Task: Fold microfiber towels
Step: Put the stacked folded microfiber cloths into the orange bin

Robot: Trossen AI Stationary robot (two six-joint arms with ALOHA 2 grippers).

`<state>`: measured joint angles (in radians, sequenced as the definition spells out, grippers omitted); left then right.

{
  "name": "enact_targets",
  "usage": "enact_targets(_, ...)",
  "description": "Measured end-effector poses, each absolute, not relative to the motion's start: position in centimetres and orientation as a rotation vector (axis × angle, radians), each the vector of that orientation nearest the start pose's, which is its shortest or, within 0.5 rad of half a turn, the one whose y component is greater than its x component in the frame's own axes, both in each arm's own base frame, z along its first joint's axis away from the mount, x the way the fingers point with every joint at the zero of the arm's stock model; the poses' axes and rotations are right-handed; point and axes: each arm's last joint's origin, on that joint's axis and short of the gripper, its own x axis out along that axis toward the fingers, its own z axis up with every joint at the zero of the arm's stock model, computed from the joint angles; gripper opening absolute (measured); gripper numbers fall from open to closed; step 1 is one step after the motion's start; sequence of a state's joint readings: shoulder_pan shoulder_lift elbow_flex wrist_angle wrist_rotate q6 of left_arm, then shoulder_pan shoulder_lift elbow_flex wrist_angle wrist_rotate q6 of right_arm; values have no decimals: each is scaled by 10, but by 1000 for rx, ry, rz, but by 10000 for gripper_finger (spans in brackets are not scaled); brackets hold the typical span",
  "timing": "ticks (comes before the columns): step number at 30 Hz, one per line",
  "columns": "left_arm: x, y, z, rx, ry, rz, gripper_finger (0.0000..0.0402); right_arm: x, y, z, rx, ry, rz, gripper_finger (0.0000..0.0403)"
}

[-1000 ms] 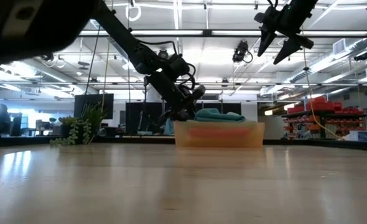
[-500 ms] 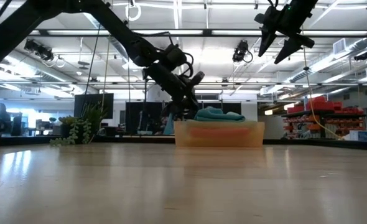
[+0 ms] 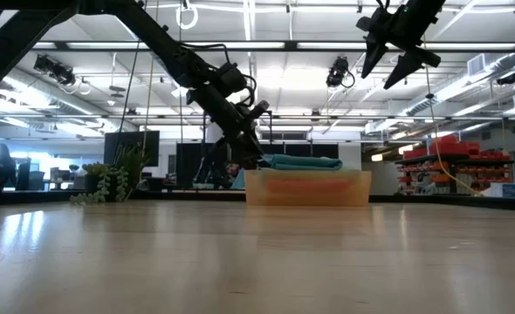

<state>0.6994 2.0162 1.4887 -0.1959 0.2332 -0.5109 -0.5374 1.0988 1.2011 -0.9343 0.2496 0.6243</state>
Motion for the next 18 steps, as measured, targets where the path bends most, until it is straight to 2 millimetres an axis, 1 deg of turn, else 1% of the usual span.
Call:
enact_targets(4,347,282,206,-781,550,573,49,171,-107,353,673,592,-971,300)
enact_targets(8,346,280,204,-808,578,538,96,172,-107,353,673,593,-968,300)
enact_targets(10,342,282,203,-828,603,547,121,172,-107,353,673,593,-968,300)
enact_targets(12,339,284,207,-848,594,558,142,172,-107,353,673,593,-968,300)
enact_targets(13,339,284,213,-844,573,537,150,172,-107,353,673,592,-968,300)
enact_targets(14,340,281,219,-840,560,505,156,172,-107,353,673,592,-968,300)
enact_targets(16,348,269,230,-790,538,421,162,173,-107,352,679,598,-958,300)
enact_targets(18,362,247,233,-740,567,341,160,178,-109,349,696,611,-930,300)
